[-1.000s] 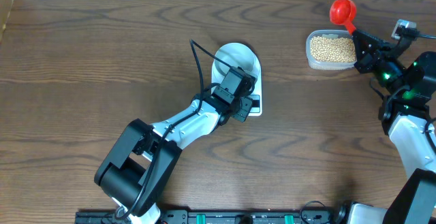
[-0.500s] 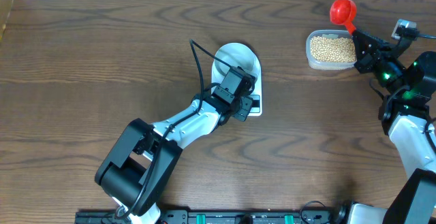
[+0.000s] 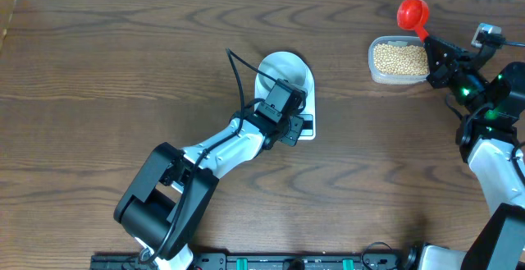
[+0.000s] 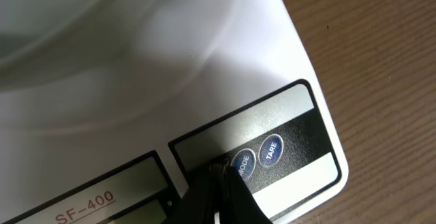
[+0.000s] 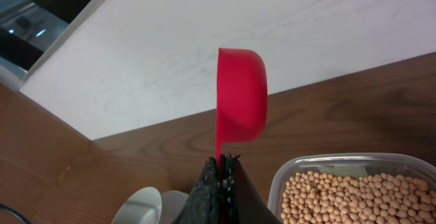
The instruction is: Scoop item into bowl and weigh 50g on scale
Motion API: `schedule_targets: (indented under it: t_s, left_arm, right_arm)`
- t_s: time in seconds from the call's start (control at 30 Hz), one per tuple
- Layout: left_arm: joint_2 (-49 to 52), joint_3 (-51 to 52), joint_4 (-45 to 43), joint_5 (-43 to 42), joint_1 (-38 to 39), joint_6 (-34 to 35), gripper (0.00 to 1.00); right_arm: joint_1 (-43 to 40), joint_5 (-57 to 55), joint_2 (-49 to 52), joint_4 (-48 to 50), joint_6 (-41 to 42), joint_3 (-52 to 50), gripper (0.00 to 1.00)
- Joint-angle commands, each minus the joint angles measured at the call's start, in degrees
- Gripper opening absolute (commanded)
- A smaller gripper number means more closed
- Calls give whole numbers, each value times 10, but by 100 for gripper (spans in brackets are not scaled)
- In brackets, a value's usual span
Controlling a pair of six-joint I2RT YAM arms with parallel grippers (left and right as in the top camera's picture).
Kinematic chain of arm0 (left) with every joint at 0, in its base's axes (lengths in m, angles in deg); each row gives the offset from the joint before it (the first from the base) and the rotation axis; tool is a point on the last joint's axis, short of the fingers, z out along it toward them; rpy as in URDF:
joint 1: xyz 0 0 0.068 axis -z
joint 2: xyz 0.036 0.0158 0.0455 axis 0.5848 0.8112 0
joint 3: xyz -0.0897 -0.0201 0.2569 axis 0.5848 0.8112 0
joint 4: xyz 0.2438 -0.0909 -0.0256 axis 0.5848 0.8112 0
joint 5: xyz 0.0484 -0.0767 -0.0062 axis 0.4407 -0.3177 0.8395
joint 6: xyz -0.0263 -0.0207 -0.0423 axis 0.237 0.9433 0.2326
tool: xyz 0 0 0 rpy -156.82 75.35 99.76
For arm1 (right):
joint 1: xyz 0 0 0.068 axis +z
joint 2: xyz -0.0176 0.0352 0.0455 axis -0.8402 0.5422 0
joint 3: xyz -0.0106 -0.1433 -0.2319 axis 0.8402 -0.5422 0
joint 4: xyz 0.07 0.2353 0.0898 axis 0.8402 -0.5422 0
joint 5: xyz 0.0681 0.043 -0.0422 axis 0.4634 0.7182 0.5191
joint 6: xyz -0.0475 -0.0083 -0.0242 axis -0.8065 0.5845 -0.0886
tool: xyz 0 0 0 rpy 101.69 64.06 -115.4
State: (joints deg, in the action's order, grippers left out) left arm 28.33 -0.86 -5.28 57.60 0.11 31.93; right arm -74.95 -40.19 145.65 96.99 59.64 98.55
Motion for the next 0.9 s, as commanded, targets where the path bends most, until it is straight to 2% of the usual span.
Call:
schedule_targets:
  t_s: [0.0,0.17,0.37,0.6,0.87]
  left_arm:
    - [9,0,15,-4,-4,2,7]
    - [-48,0,32,-4,-4,1,7]
    - [-161,0,57,-4,-4,3,7]
    - [-228,0,69,-4,-13,41,7]
    - [-232,0,62,5,-118,55,7]
  right_arm:
    - [3,-4,-10,1,-7,9,1]
    - [3,-4,-10,1,-7,9,1]
    - [3,-5,-10,2,-7,9,1]
    - [3,-5,-10,2,-7,9,1]
    - [3,-18,-10,2,-7,9,1]
